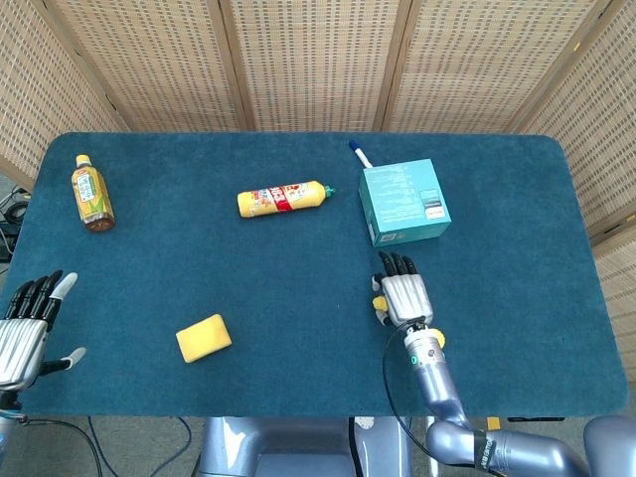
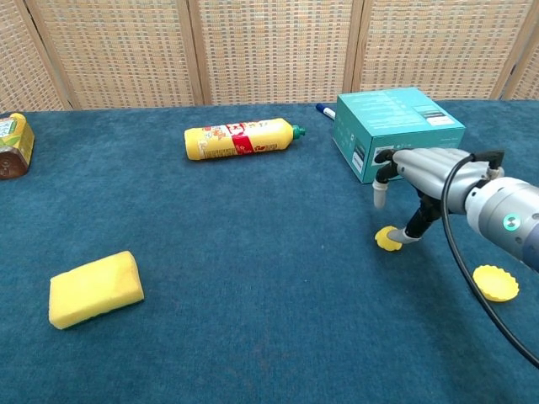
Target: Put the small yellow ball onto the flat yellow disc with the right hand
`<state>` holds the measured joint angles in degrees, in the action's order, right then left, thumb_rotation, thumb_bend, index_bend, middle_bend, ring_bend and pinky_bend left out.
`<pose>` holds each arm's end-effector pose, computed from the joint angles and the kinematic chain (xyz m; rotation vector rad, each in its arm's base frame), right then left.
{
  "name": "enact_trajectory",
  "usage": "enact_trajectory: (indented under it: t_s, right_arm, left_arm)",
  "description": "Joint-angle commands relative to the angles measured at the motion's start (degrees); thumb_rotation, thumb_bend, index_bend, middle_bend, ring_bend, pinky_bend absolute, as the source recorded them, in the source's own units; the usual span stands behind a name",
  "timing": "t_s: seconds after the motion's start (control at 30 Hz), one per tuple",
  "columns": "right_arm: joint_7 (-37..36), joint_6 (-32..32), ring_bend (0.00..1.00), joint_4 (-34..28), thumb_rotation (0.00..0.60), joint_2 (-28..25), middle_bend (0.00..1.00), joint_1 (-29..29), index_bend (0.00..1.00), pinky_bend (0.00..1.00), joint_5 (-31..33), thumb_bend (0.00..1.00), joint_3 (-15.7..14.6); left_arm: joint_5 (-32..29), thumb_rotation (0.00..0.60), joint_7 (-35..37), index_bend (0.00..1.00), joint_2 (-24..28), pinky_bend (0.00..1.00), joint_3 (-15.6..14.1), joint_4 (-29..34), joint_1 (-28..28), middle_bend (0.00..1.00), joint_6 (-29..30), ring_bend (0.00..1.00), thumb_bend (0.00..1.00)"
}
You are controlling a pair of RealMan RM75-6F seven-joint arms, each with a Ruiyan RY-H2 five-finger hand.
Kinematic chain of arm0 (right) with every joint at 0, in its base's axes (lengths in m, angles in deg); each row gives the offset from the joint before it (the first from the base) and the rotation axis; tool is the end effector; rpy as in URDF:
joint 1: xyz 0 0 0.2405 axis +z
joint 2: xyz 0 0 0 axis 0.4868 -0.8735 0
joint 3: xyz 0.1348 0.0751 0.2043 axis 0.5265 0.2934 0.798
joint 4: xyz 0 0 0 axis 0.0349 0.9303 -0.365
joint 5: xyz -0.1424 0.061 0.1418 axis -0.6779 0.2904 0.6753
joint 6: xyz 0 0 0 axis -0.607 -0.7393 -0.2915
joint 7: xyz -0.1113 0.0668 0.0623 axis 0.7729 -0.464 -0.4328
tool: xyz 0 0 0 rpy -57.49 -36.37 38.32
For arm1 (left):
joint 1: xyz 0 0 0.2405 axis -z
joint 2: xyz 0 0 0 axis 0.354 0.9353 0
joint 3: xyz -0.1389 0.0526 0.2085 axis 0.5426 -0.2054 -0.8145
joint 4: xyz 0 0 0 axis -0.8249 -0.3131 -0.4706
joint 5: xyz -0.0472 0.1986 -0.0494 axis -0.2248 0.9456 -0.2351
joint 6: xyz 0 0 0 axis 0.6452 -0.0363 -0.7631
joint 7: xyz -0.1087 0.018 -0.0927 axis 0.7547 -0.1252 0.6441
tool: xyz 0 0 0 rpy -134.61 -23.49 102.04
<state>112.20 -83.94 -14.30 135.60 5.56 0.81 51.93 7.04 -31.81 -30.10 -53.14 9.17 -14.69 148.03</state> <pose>-0.1544 -0.3111 -0.0398 1.6678 -0.9629 0.7403 -0.3057 0.1805 0.1432 -1.4705 -0.8666 -0.8646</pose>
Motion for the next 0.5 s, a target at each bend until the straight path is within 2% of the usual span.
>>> enact_trajectory:
  t_s: [0.03,0.5]
  right_arm:
    - [-0.29,0.43,0.0,1.1,0.6,0.55,0.04,0.49,0.41,0.08,0.67,0.24,-0.09]
    - [-1.31,1.37,0.0,4.85,0.6,2.0,0.04,1.98,0.4,0.08,2.41,0.24,-0.46]
  left_arm:
    - [0.09,0.6,-0.05,0.0,-0.02,0.04,-0.02,0.01,0.0,0.0,0.06,0.0,0.15]
    - [-0.05,0.6,-0.21,0.0,-0.17,0.04,-0.12,-0.11,0.19,0.0,-0.4,0.0,0.15]
